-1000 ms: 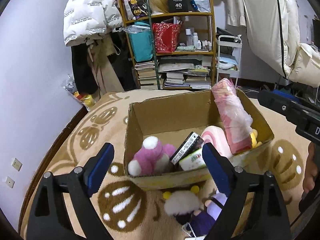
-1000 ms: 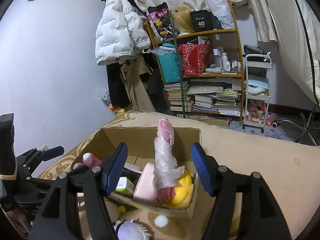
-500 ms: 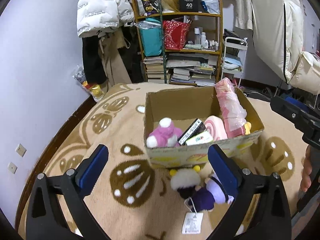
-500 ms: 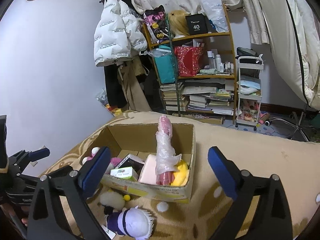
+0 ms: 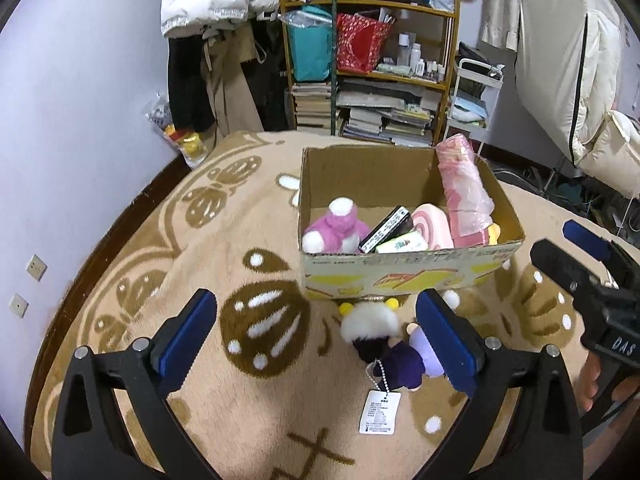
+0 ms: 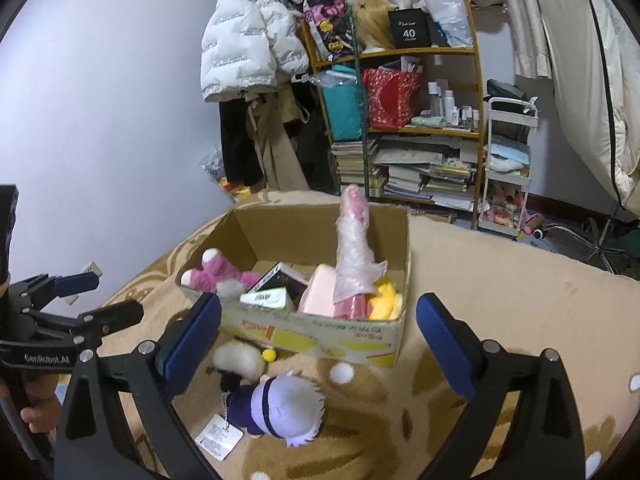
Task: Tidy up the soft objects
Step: 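Withdraw both tools from the box toward the two plush dolls on the rug, then grasp the white fluffy plush with the left tool while the right tool grasps the white-haired doll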
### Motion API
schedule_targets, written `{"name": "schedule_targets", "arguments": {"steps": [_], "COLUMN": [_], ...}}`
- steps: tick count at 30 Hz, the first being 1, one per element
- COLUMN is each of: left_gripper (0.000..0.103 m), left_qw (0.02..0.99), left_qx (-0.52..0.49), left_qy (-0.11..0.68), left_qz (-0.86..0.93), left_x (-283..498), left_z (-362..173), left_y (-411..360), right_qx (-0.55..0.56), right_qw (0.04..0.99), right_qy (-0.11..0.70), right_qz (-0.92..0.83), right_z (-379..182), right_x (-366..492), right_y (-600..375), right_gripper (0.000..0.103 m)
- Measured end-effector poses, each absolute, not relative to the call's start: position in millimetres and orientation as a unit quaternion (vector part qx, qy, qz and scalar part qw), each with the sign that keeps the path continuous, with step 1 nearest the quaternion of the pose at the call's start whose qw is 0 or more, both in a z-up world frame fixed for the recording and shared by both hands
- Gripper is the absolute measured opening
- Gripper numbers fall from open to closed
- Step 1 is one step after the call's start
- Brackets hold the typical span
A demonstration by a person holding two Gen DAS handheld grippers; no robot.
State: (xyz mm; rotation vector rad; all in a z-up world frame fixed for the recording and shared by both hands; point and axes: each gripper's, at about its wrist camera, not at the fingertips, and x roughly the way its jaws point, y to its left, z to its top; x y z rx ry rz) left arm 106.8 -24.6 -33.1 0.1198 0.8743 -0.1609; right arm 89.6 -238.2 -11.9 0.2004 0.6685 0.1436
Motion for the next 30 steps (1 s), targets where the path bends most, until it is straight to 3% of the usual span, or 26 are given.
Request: {"name": "schedule_targets", "arguments": {"steps": [30], "left_gripper": [0.099], "left_qw": [0.828], "left_qx": [0.019], "left_qy": [0.549], "left_qz": [-0.111], "left_x": [175.3], "left_z": [-115.3], "left_y": [-26.1], "right_qx": [0.060], "right_qw": [0.884], "right_qy": [0.453], "right_qz": [0.099], "right_z": [-95.6], "right_x": [125.3], "right_y": [-207.4], "right_gripper": [0.102]}}
